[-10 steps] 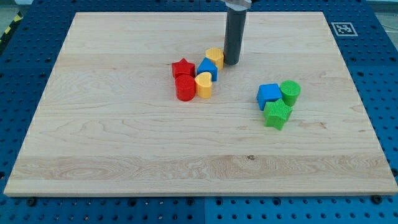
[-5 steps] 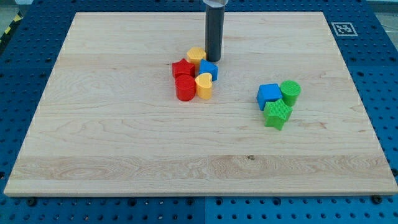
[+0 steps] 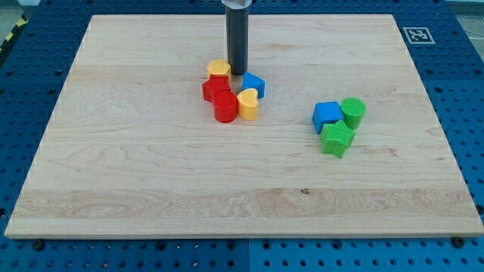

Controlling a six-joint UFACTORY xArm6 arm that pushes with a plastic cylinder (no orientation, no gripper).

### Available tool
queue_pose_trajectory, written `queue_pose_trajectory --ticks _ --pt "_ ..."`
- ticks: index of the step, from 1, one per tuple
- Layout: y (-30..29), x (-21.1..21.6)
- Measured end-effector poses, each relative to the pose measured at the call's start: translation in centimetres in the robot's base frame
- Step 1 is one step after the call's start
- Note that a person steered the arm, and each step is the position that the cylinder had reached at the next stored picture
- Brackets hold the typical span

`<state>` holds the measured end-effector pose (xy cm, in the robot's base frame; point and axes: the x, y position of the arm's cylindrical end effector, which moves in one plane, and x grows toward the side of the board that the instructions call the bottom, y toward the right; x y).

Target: Move your arm to the right center

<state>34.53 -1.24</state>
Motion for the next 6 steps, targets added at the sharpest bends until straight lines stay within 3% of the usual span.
queue_pose_trajectory --ticks 2,4,6 --pt "-0.4 0.0" --pt "8.4 0.7" --pt "16.5 5.3"
